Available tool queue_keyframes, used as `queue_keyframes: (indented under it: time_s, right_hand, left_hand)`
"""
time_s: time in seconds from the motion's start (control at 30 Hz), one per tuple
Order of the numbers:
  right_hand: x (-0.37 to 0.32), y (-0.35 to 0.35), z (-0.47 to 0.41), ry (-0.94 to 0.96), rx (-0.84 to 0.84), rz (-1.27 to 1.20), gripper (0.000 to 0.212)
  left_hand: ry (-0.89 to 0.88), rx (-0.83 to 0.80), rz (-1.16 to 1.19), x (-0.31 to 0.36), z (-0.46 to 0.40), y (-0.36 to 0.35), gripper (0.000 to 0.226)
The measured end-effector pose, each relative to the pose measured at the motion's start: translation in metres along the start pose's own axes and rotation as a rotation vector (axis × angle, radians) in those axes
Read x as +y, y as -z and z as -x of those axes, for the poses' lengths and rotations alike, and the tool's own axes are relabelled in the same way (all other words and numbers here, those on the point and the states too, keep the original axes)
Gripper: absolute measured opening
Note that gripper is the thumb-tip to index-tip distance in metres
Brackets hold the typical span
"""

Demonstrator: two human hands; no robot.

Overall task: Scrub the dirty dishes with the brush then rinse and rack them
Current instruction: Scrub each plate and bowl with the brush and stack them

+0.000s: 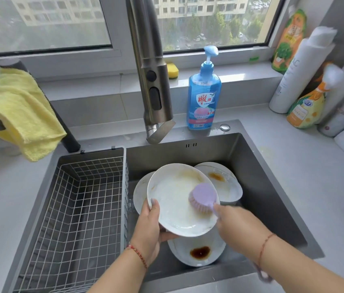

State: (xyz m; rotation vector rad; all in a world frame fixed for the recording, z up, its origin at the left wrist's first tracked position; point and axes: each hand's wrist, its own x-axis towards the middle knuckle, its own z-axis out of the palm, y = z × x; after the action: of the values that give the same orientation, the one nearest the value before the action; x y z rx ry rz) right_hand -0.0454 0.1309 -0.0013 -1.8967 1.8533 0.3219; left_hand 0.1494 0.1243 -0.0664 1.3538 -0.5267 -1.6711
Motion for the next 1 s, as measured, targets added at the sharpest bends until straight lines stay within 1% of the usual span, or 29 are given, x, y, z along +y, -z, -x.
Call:
queue_keyframes:
  time_s: [0.07, 0.13, 0.2, 0.27, 0.3, 0.37, 0.4, 0.43, 0.5, 0.53, 0.6, 0.63, 0.7, 0.8, 0.9, 1.0]
  right_hand:
    - [-0.004, -0.005, 0.018, 0.045, -0.106, -0.144, 0.027]
    - [-0.013, -0.008, 0.029, 0.094, -0.196, -0.354, 0.032]
    - [-0.019, -0.013, 0.033, 0.136, -0.21, -0.488, 0.037]
    - [-0.018, -0.014, 0.03, 0.12, -0.185, -0.462, 0.041]
    - [-0.014, -0.014, 0.028, 0.102, -0.159, -0.383, 0.045]
    - [0.002, -0.014, 0.022, 0.037, -0.052, -0.163, 0.055]
    - [0.012, -0.013, 0.017, 0.004, 0.01, -0.105, 0.056]
    - [0.021, -0.011, 0.013, -0.022, 0.069, -0.097, 0.052]
    - [0.036, -0.011, 0.001, -0.055, 0.168, -0.145, 0.043]
    - [0.039, -0.009, -0.005, -0.088, 0.2, -0.216, 0.035]
    - [0.039, -0.005, -0.018, -0.182, 0.207, -0.496, 0.02]
    - [0.038, -0.003, -0.023, -0.223, 0.197, -0.625, 0.018]
    - [0.032, -0.003, -0.029, -0.267, 0.16, -0.796, 0.02]
    - [0.022, -0.009, -0.032, -0.316, 0.046, -1.089, 0.023]
    - [0.02, -0.014, -0.036, -0.355, -0.009, -1.319, 0.017]
    - [0.02, -0.017, -0.037, -0.383, -0.044, -1.472, 0.011]
  left_hand:
    - [-0.001, 0.022, -0.005, -0.001, -0.002, 0.003, 0.031]
    - [0.002, 0.046, -0.019, -0.004, -0.003, 0.005, 0.029]
    - [0.005, 0.057, -0.031, -0.006, -0.003, 0.005, 0.03]
    - [-0.001, 0.064, -0.013, -0.005, -0.002, 0.004, 0.031]
    - [-0.01, 0.071, 0.003, -0.003, -0.002, 0.004, 0.03]
    - [-0.027, 0.085, 0.015, 0.001, -0.003, 0.004, 0.03]
    - [-0.033, 0.085, 0.007, 0.002, -0.003, 0.005, 0.029]
    - [-0.033, 0.081, -0.004, 0.003, -0.002, 0.005, 0.028]
    - [-0.013, 0.072, -0.016, 0.006, 0.001, 0.003, 0.028]
    - [0.001, 0.065, -0.012, 0.007, 0.002, 0.002, 0.03]
    - [0.026, 0.047, 0.011, 0.009, 0.005, 0.0, 0.033]
    - [0.037, 0.043, 0.021, 0.01, 0.007, -0.002, 0.033]
    - [0.063, 0.041, 0.041, 0.012, 0.009, -0.004, 0.035]
    - [0.135, 0.04, 0.087, 0.015, 0.011, -0.008, 0.041]
    - [0.19, 0.058, 0.106, 0.017, 0.014, -0.009, 0.044]
    - [0.206, 0.075, 0.103, 0.016, 0.012, -0.005, 0.044]
